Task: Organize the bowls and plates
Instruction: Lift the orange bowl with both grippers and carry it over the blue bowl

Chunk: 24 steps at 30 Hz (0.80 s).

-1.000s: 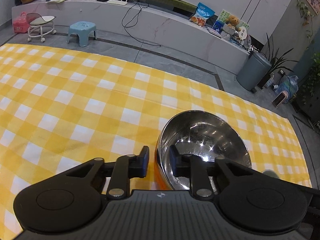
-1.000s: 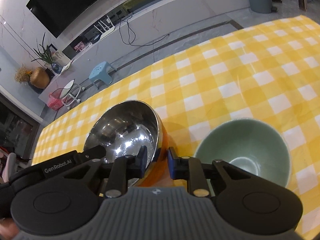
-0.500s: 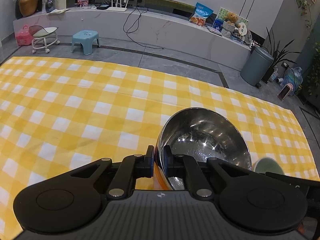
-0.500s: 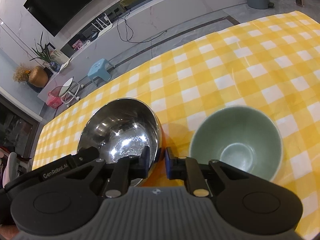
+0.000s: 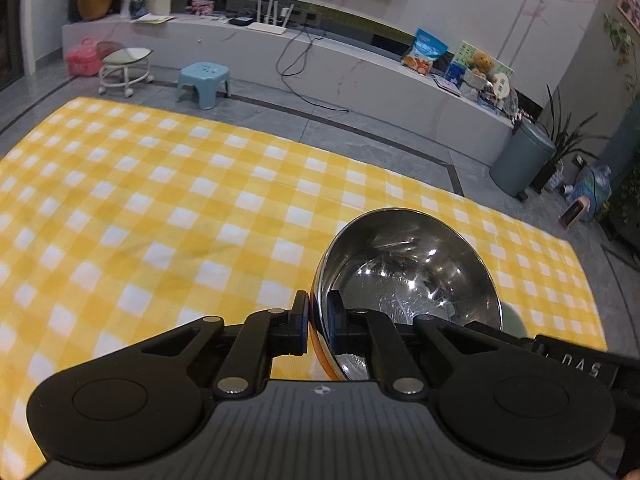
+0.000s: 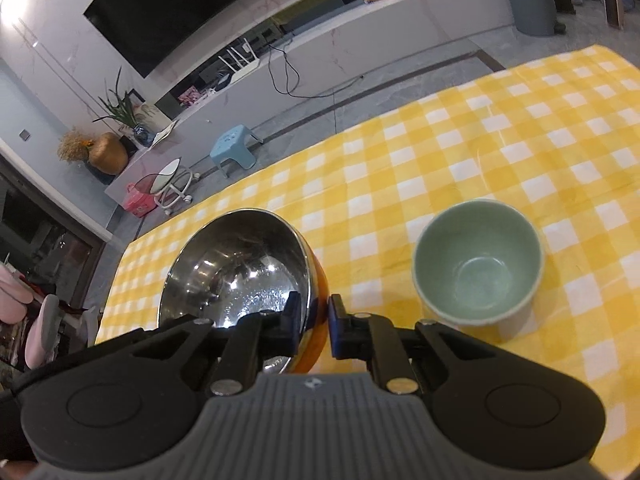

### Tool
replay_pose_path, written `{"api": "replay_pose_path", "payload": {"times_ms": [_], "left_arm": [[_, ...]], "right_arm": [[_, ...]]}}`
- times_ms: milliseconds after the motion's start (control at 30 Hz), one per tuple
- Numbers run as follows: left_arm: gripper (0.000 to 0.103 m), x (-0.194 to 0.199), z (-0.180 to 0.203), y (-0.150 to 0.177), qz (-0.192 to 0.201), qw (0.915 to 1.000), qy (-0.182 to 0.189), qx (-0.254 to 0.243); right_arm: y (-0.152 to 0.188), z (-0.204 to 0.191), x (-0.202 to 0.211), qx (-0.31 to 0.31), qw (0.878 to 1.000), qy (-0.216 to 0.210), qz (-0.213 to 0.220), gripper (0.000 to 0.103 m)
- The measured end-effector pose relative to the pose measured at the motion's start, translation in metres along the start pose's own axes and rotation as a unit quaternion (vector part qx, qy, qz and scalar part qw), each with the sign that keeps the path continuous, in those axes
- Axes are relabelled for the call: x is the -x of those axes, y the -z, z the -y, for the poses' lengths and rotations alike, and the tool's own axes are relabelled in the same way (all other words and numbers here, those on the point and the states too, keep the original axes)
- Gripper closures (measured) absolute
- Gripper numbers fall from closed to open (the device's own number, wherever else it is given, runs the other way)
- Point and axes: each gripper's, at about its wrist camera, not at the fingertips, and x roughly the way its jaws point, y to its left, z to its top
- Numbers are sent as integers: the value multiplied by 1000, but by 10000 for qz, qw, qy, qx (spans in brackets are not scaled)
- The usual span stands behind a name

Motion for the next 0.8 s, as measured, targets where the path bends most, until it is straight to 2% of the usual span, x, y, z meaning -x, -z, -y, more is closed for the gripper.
{"api": "replay_pose_path", "payload": {"times_ms": [333, 533, 800], "left_arm": [[92, 54, -3, 28, 343, 9991, 129, 209], [91, 75, 0, 53, 308, 9993, 207, 96], [92, 87, -4, 77, 177, 9979, 423, 457]], "right_arm": [[32, 0, 48, -96, 9998, -163, 86, 93], [60, 10, 79, -362, 9988, -235, 243, 93], [83, 18, 108, -492, 9975, -161, 479, 93]]}}
